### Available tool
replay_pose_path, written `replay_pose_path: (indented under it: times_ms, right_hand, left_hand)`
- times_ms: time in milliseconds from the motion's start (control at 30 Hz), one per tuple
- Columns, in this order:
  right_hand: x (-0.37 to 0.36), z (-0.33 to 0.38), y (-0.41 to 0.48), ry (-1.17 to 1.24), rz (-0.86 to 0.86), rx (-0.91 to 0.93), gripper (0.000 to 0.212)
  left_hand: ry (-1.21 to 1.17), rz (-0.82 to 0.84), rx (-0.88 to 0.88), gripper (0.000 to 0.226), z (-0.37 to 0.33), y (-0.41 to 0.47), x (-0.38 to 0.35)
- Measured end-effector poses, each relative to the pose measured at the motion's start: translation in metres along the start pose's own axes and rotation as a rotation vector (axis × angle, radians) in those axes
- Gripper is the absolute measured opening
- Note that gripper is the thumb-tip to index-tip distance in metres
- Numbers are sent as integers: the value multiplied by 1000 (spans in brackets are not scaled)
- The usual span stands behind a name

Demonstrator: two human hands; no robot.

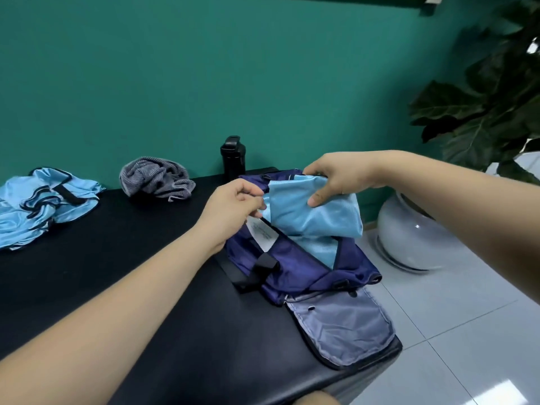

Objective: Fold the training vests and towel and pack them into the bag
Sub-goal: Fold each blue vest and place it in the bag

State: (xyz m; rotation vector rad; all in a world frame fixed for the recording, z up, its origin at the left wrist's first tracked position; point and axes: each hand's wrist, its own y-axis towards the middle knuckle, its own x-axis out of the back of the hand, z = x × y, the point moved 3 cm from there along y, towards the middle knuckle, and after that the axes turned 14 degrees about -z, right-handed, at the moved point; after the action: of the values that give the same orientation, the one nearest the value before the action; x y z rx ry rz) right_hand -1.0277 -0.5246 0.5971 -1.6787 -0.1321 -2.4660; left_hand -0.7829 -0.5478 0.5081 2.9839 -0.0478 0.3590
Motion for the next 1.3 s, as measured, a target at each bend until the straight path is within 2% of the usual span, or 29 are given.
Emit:
replay_pose_path:
  times_ms: [67, 167, 233, 333, 400, 500, 600, 767, 900, 1000, 1067, 1133, 1200, 1300]
  right_hand:
    - [3, -10, 10, -27, -11, -19, 31]
    - [-2, -16, 26, -74, 22, -30, 29]
    - [-12, -17, 37, -139, 75, -26, 31]
    - [-23, -14, 51, -204, 104, -10, 31]
    - [-27, -10, 58, -213, 91, -9, 29]
    - [-36, -6, 65, -219, 132, -33, 36]
    - [-56, -5, 69, -84, 306, -121, 35]
    - [-83, 0, 68, 119, 608, -297, 48]
    - [-87, -3, 63, 219, 772, -316, 37]
    - [-102, -2, 62, 141, 732, -351, 26]
    - [-118, -3, 67, -58, 639, -293, 39]
    - [-126, 0, 70, -254, 499, -159, 60]
    - [-123, -2, 65, -352, 400, -34, 67]
    - [-116, -6, 48, -529, 314, 74, 44]
  left_hand:
    - [167, 71, -53, 7, 6, 0, -13]
    - [542, 283, -206, 8, 17, -8, -36]
    - [730, 290, -321, 11, 23, -10, -44]
    - [901, 214, -395, 24, 32, -9, -44]
    - [911, 249, -426, 29, 39, -11, -42]
    - [811, 376, -478, 16, 43, -23, -38]
    - [769, 365, -536, 7, 41, -30, -28]
    - [704, 334, -576, 5, 29, -33, -13]
    - [720, 315, -626, 6, 29, -31, -10]
    - [756, 285, -716, 10, 32, -31, -17]
    - [780, 243, -786, 17, 31, -32, -24]
    - [803, 177, -886, 24, 29, -32, -32]
    - [828, 172, -913, 28, 25, -30, -41]
    - [917, 306, -831, 30, 21, -27, -60]
